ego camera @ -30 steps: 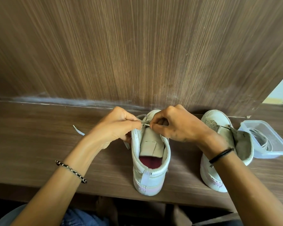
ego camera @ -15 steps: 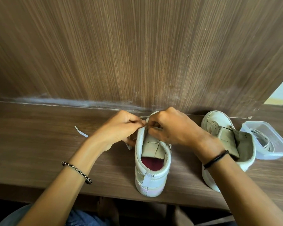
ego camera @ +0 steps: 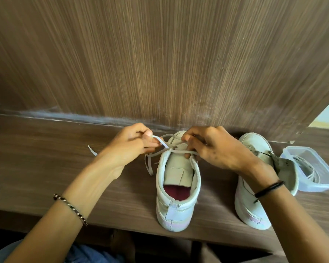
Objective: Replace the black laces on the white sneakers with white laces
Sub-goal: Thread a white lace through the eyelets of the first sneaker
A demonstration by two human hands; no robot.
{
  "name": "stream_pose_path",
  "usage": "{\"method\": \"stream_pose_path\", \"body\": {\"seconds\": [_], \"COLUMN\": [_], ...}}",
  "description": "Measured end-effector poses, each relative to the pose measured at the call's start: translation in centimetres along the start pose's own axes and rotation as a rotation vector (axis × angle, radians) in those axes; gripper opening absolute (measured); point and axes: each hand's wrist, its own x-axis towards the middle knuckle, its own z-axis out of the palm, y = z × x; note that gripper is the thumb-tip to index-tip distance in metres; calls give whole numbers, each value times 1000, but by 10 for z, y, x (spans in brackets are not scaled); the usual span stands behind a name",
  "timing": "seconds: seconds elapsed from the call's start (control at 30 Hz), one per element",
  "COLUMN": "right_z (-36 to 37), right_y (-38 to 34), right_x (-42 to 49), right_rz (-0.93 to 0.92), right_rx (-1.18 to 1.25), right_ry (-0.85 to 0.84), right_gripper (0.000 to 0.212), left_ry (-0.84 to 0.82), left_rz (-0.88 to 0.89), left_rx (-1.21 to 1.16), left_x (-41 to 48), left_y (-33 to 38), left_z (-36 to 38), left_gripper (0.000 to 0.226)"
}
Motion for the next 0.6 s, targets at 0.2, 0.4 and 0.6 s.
{"method": "stream_pose_path", "body": {"seconds": [0.2, 0.4, 0.6], "right_z": [1, -11, 9], "right_y": [-3, -16, -38], "right_x": [0, -5, -7], "right_rz": [-67, 73, 180], "right_rx": [5, 150, -20], "right_ry": [51, 129, -211], "right_gripper": [18, 31, 39], "left_ry": [43, 6, -41], "left_rz": [-54, 60, 121], "left_rx": [-412, -129, 62], "left_x": [3, 6, 9], "left_y": [8, 8, 8], "left_z": [3, 4, 13], "left_gripper": [27, 27, 25]}}
